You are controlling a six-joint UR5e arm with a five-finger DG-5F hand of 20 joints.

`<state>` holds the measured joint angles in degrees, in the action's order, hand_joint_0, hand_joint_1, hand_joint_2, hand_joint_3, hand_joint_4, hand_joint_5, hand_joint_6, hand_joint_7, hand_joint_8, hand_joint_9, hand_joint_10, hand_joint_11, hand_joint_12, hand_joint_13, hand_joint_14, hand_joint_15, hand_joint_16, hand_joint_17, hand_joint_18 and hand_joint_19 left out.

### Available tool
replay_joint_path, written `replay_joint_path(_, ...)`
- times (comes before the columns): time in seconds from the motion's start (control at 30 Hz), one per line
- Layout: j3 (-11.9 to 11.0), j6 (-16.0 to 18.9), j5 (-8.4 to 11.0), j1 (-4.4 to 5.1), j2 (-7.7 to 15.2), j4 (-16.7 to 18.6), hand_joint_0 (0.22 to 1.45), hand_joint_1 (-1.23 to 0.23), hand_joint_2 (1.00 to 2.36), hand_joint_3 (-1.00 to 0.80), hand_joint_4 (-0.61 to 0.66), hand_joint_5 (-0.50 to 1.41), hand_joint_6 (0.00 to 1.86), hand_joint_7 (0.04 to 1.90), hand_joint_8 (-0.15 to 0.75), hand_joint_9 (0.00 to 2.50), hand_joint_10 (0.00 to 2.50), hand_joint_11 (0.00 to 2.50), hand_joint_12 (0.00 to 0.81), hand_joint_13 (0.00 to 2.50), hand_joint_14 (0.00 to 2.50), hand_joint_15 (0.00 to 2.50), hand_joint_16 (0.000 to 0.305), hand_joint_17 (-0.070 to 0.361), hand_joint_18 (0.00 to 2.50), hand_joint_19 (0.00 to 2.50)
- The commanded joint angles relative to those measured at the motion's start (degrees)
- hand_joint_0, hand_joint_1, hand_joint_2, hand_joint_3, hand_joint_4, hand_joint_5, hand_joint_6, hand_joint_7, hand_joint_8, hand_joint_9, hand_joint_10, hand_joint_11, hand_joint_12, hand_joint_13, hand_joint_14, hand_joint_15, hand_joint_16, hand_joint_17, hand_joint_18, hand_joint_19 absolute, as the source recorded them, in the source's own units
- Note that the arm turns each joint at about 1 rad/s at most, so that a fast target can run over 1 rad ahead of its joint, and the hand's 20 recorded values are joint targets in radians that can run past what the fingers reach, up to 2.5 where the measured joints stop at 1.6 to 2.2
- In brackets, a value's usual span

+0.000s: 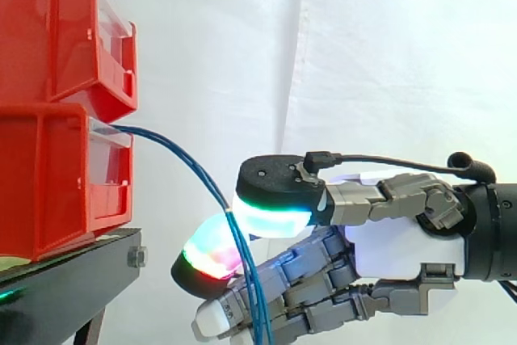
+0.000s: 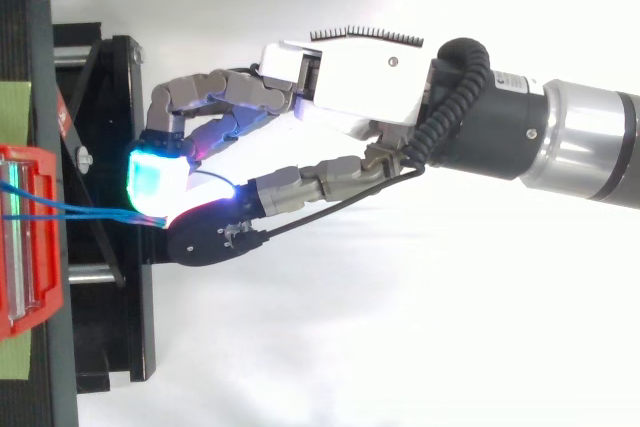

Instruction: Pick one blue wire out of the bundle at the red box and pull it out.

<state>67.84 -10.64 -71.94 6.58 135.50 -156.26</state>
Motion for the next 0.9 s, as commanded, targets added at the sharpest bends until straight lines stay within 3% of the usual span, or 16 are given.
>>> replay_joint_path(0.0,-0.08,-0.09,0.04,0.01,0.03,0.26,0.57,-0.62,1.01,-0.37,0.35,-0.1,0.5,1.16,0.273,0.68,0.01,0.26,0.362,0.28,0.01,0.17,0.06,0.135,0.16,0.36)
replay_joint_path(0.2,0.1,-1.58,0.22,0.62,0.03,0.34,0.55,-0.6,1.01,-0.43,0.37,-0.11,0.5,1.09,0.277,0.68,0.01,0.27,0.369,0.29,0.01,0.16,0.061,0.138,0.16,0.37)
replay_joint_path(0.4,0.1,-4.04,0.31,0.98,0.03,0.52,0.54,-0.62,1.0,-0.43,0.35,-0.1,0.5,1.16,0.277,0.69,0.01,0.28,0.371,0.29,0.01,0.17,0.062,0.139,0.17,0.37)
replay_joint_path(0.5,0.1,-4.04,0.39,1.24,0.03,0.7,0.55,-0.64,1.01,-0.41,0.33,-0.09,0.5,1.24,0.278,0.7,0.01,0.3,0.372,0.31,0.01,0.17,0.062,0.139,0.18,0.37)
replay_joint_path(0.63,0.1,-3.86,0.39,1.59,0.03,0.78,0.57,-0.65,1.01,-0.38,0.31,-0.1,0.54,1.21,0.273,0.7,0.01,0.3,0.368,0.31,0.01,0.18,0.061,0.137,0.18,0.38)
replay_joint_path(0.87,0.1,-3.51,0.22,1.33,0.03,0.87,0.58,-0.63,1.01,-0.35,0.33,-0.09,0.52,1.22,0.269,0.71,0.01,0.32,0.365,0.31,0.01,0.17,0.06,0.135,0.19,0.38)
